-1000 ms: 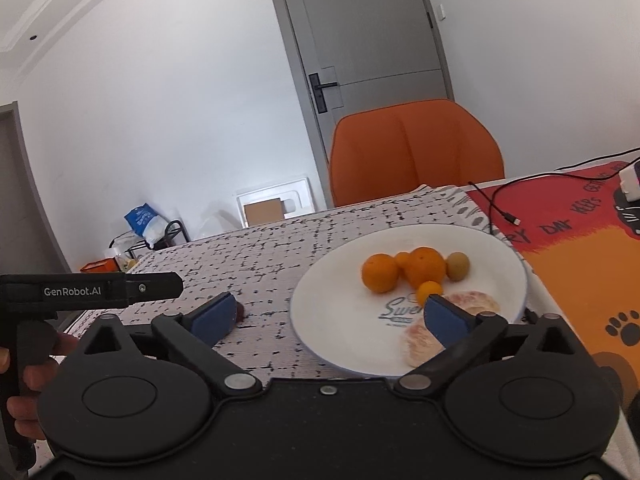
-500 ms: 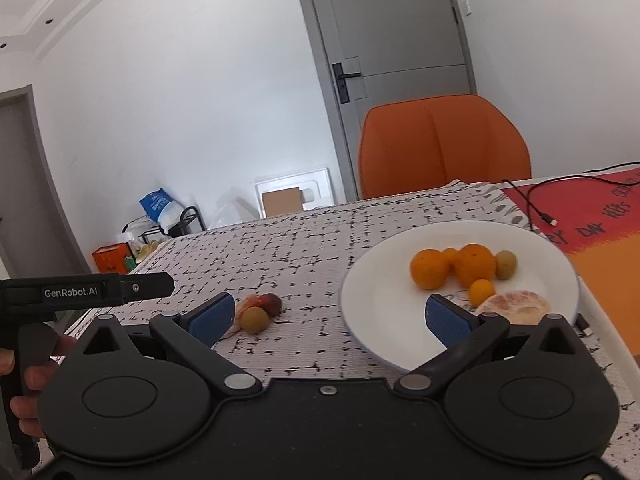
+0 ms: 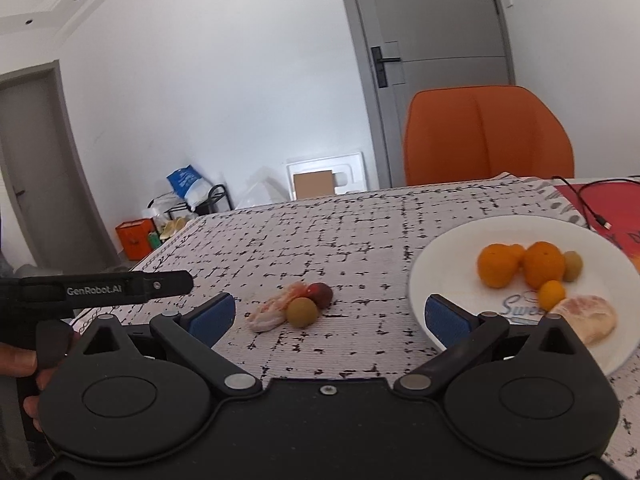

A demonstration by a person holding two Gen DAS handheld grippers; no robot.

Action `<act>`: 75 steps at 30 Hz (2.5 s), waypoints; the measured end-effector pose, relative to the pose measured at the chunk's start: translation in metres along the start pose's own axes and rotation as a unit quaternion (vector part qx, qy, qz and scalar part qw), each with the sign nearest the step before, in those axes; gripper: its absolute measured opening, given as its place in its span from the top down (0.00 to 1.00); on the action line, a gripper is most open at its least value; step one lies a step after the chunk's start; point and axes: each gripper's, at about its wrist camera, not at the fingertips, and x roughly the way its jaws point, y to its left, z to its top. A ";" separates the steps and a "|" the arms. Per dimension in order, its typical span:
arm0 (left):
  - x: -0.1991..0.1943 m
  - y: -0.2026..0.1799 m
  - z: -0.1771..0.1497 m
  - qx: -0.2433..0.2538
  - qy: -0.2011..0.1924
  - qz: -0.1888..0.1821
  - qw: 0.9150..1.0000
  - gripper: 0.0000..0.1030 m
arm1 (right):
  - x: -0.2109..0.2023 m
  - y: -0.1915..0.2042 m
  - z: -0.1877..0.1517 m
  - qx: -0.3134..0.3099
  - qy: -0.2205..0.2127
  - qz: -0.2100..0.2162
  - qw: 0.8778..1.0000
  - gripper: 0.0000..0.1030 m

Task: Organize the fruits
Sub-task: 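Move both open grippers back to the remaining fruit on the table, then grasp a red plum with the left gripper while the right gripper grasps a brown kiwi, then carry the red plum and kiwi in both grippers over the white bowl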

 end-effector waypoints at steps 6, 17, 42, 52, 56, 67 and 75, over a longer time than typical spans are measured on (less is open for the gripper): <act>0.013 0.005 -0.005 -0.010 0.015 0.001 1.000 0.28 | 0.017 0.002 0.001 -0.008 0.021 0.003 1.000 0.14; 0.036 0.008 -0.018 -0.019 0.044 -0.001 0.999 0.56 | 0.050 0.010 0.002 -0.030 0.057 0.015 0.998 0.32; 0.032 0.021 -0.019 -0.045 0.029 -0.022 0.998 0.78 | 0.089 0.028 -0.003 -0.072 0.100 0.021 0.992 0.76; 0.016 0.018 -0.009 -0.041 0.005 -0.028 0.999 0.78 | 0.078 0.031 -0.003 -0.070 0.099 0.014 0.993 0.76; 0.009 0.014 -0.006 -0.033 0.003 -0.022 0.999 0.78 | 0.067 0.037 0.002 -0.069 0.085 0.021 0.994 0.76; -0.018 0.006 0.003 -0.018 -0.012 -0.018 1.000 0.78 | 0.036 0.042 0.014 -0.056 0.043 0.031 0.997 0.76; -0.033 -0.009 0.007 -0.003 -0.025 -0.023 0.999 0.78 | 0.010 0.031 0.016 -0.037 0.017 0.023 0.999 0.76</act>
